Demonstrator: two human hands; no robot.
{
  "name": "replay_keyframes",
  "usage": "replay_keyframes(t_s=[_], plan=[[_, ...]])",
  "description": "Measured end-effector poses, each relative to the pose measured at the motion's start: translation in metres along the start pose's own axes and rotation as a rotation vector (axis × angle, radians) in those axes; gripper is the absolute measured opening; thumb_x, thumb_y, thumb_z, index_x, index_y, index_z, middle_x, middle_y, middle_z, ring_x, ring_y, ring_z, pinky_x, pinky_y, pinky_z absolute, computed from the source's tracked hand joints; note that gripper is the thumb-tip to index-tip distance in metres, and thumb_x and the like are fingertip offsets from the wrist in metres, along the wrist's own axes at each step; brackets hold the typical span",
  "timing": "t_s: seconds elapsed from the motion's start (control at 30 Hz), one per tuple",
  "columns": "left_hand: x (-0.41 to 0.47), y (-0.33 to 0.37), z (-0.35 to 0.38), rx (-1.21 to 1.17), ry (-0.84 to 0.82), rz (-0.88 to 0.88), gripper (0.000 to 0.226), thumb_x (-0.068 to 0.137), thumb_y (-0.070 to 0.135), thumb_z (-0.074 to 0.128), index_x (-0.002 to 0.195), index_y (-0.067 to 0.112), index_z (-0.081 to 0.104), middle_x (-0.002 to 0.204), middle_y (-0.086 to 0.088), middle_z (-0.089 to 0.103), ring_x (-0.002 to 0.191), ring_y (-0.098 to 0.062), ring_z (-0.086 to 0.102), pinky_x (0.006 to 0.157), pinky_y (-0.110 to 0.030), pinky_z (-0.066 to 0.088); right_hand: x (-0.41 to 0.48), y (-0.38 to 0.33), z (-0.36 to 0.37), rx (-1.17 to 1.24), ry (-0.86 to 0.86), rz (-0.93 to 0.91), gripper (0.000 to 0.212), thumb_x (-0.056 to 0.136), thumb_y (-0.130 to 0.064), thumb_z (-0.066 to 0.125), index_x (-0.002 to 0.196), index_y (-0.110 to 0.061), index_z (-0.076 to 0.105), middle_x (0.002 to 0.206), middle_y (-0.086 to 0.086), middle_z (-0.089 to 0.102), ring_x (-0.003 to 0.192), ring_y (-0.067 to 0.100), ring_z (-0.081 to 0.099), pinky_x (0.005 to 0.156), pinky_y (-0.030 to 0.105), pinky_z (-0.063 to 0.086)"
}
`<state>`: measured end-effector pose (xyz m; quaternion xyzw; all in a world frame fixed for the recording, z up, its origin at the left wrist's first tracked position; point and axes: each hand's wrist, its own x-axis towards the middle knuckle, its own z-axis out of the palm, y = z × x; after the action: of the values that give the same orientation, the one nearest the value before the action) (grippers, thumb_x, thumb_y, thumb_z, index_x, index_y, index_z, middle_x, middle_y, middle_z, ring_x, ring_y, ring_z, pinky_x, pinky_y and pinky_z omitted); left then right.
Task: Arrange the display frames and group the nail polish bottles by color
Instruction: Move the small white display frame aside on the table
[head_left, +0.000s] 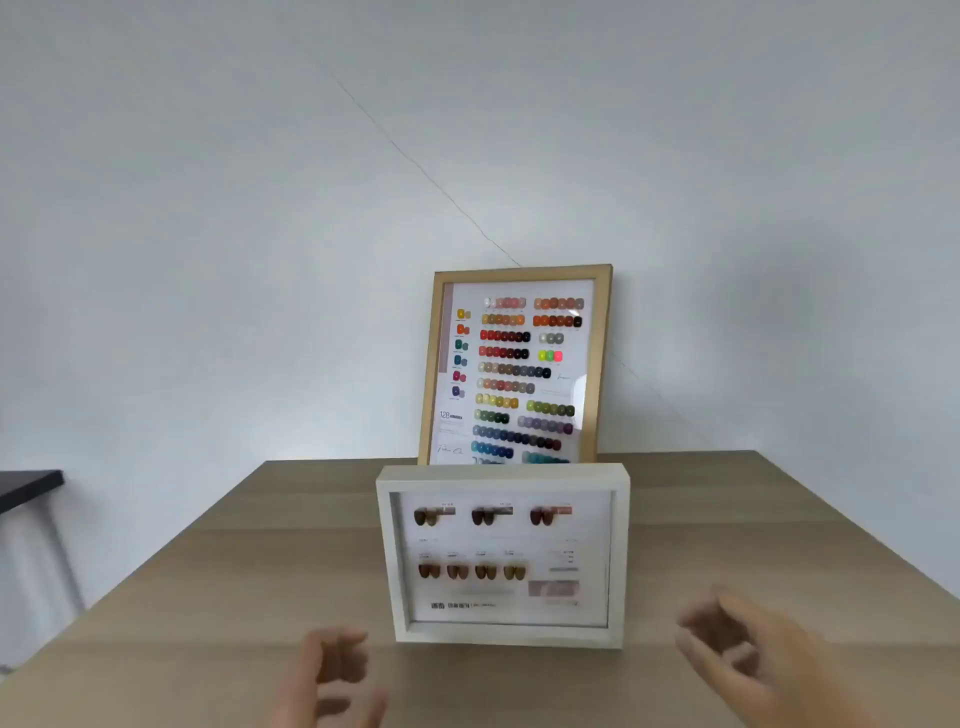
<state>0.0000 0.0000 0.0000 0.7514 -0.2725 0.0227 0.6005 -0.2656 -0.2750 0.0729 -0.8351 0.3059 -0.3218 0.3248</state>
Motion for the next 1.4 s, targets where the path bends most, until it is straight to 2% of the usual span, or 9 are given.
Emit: replay_keyframes(t_s=[0.1, 0.2, 0.4, 0.5, 0.67, 0.8, 1.0, 1.23, 1.4], plan=[[0.025, 0.033, 0.021, -0.023, -0.114, 0.091, 0.053, 0.069, 0.003, 0.077, 0.109, 0.027, 0.051, 0.111, 0.002, 0.061, 0.098, -0.006, 0.06, 0.077, -0.023, 0.048, 0.021, -0.013, 0.028, 0.1, 0.013, -0.02, 0.03, 0.074, -0.012, 0.074, 0.083, -0.036, 0.059, 0.08, -0.008, 0.069, 0.076, 0.002, 0.064, 0.057, 0.016, 0.049], [0.044, 0.029, 0.028, -0.043, -0.218, 0.016, 0.067, 0.075, 0.02, 0.074, 0.131, 0.026, 0.037, 0.129, 0.01, 0.047, 0.116, -0.009, 0.049, 0.095, -0.032, 0.041, 0.035, -0.006, 0.047, 0.147, 0.012, 0.014, 0.036, 0.079, -0.019, 0.071, 0.104, -0.035, 0.052, 0.098, -0.016, 0.061, 0.095, 0.005, 0.059, 0.064, 0.013, 0.044], [0.067, 0.016, 0.036, -0.099, -0.356, -0.081, 0.092, 0.062, 0.032, 0.08, 0.139, 0.028, 0.029, 0.14, 0.006, 0.043, 0.128, -0.016, 0.042, 0.104, -0.044, 0.04, 0.044, 0.008, 0.072, 0.206, -0.062, 0.092, 0.062, 0.078, -0.026, 0.073, 0.132, -0.025, 0.042, 0.118, -0.009, 0.056, 0.109, 0.008, 0.052, 0.09, 0.025, 0.041], [0.07, 0.005, 0.04, -0.178, -0.404, -0.103, 0.085, 0.057, 0.033, 0.083, 0.132, 0.036, 0.04, 0.129, 0.007, 0.055, 0.12, -0.012, 0.052, 0.1, -0.041, 0.045, 0.043, 0.013, 0.08, 0.228, -0.094, 0.086, 0.063, 0.077, -0.026, 0.073, 0.132, -0.028, 0.041, 0.118, -0.015, 0.055, 0.109, 0.005, 0.052, 0.09, 0.024, 0.041], [0.081, -0.011, 0.047, -0.242, -0.391, -0.094, 0.048, 0.075, 0.01, 0.075, 0.114, 0.031, 0.057, 0.108, 0.002, 0.071, 0.102, -0.019, 0.066, 0.087, -0.034, 0.052, 0.046, 0.024, 0.092, 0.226, -0.076, 0.071, 0.054, 0.082, -0.022, 0.068, 0.131, -0.025, 0.046, 0.116, -0.011, 0.061, 0.106, 0.005, 0.056, 0.079, 0.015, 0.044], [0.084, -0.015, 0.048, -0.255, -0.375, -0.077, 0.037, 0.079, 0.007, 0.07, 0.105, 0.034, 0.063, 0.103, 0.003, 0.072, 0.095, -0.016, 0.068, 0.074, -0.024, 0.055, 0.047, 0.029, 0.093, 0.241, -0.061, 0.071, 0.045, 0.084, -0.015, 0.066, 0.125, -0.022, 0.052, 0.112, -0.008, 0.066, 0.102, 0.009, 0.061, 0.087, 0.031, 0.051], [0.083, -0.016, 0.031, -0.257, -0.352, -0.053, 0.04, 0.081, 0.003, 0.067, 0.102, 0.036, 0.064, 0.103, 0.002, 0.072, 0.093, -0.015, 0.068, 0.076, -0.02, 0.054, 0.038, 0.023, 0.103, 0.249, -0.076, 0.014, 0.045, 0.081, -0.011, 0.068, 0.12, -0.027, 0.051, 0.106, -0.014, 0.064, 0.099, 0.006, 0.061, 0.077, 0.024, 0.05], [0.089, -0.029, -0.029, -0.238, -0.279, -0.074, 0.041, 0.083, 0.001, 0.064, 0.106, 0.035, 0.063, 0.106, 0.0, 0.072, 0.097, -0.021, 0.068, 0.08, -0.024, 0.055, 0.028, -0.02, 0.148, 0.251, -0.187, -0.105, 0.051, 0.081, -0.02, 0.068, 0.101, -0.057, 0.039, 0.104, -0.022, 0.056, 0.093, -0.016, 0.052, 0.066, 0.011, 0.047], [0.101, -0.047, -0.074, -0.252, -0.194, -0.128, 0.043, 0.085, -0.003, 0.059, 0.116, 0.028, 0.059, 0.115, -0.007, 0.068, 0.104, -0.026, 0.065, 0.091, -0.038, 0.05, 0.029, -0.056, 0.199, 0.258, -0.212, -0.17, 0.043, 0.083, -0.022, 0.066, 0.113, -0.041, 0.042, 0.103, -0.026, 0.05, 0.091, -0.012, 0.053, 0.063, 0.008, 0.045]])
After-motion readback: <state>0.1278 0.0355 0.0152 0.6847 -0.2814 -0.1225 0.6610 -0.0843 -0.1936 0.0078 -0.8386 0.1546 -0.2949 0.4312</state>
